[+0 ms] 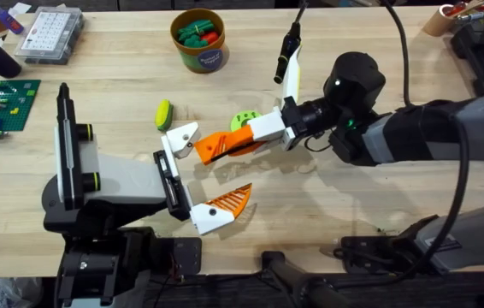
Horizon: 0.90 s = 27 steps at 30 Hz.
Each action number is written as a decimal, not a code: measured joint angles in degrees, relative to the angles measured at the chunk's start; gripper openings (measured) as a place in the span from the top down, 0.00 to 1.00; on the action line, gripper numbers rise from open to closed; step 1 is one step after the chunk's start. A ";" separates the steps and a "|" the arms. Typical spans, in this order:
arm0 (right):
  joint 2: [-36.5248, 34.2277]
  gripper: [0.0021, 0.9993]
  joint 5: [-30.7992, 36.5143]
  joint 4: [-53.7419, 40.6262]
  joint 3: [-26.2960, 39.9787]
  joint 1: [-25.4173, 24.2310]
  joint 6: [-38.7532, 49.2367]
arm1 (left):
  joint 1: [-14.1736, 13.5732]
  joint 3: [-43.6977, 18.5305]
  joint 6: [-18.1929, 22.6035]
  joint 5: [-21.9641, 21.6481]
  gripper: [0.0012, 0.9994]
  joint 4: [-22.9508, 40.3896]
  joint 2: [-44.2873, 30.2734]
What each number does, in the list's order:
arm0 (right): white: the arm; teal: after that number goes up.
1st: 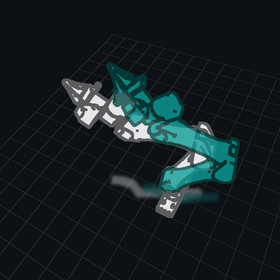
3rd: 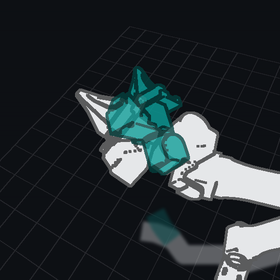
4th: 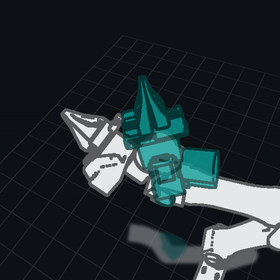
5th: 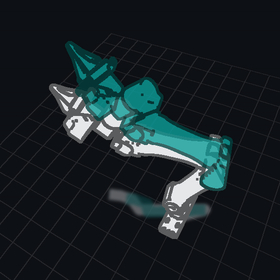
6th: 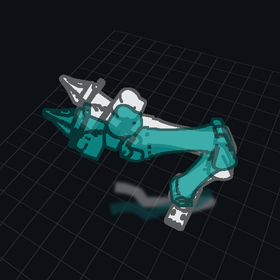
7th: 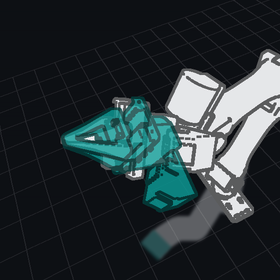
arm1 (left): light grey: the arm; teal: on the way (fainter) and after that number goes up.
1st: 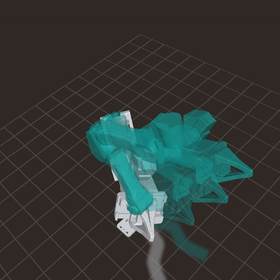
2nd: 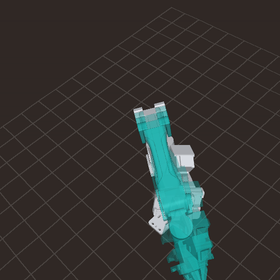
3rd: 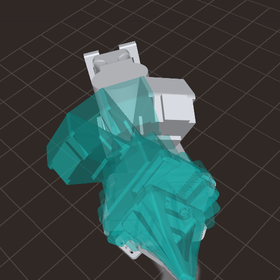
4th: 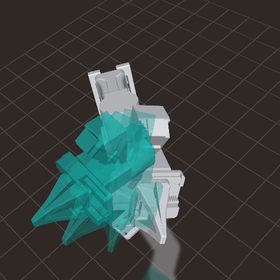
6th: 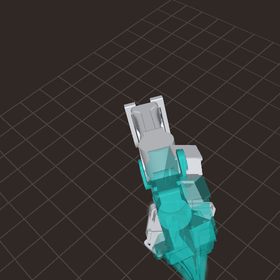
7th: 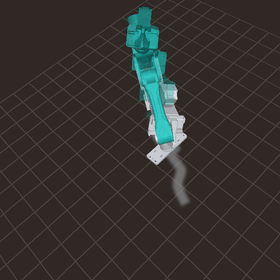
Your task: Pick up the gripper from the table and insert it into the empty holder that is missing its gripper. Then pick up a screw, insert it into the mounting hole, and use the screwdriver to tighten it. Finally, clean up the table by picking up the vegetable and placing it into the bucket.
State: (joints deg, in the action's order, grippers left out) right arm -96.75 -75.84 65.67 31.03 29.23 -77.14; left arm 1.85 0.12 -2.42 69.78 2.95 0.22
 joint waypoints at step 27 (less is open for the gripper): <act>-0.07 0.98 -0.52 6.98 -0.07 -0.02 -8.90 | -0.04 -0.38 -0.15 -0.35 0.01 0.50 -0.23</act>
State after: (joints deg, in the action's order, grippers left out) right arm -96.82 -76.36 72.65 30.96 29.21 -86.04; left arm 1.80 -0.25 -2.57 69.43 3.44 0.00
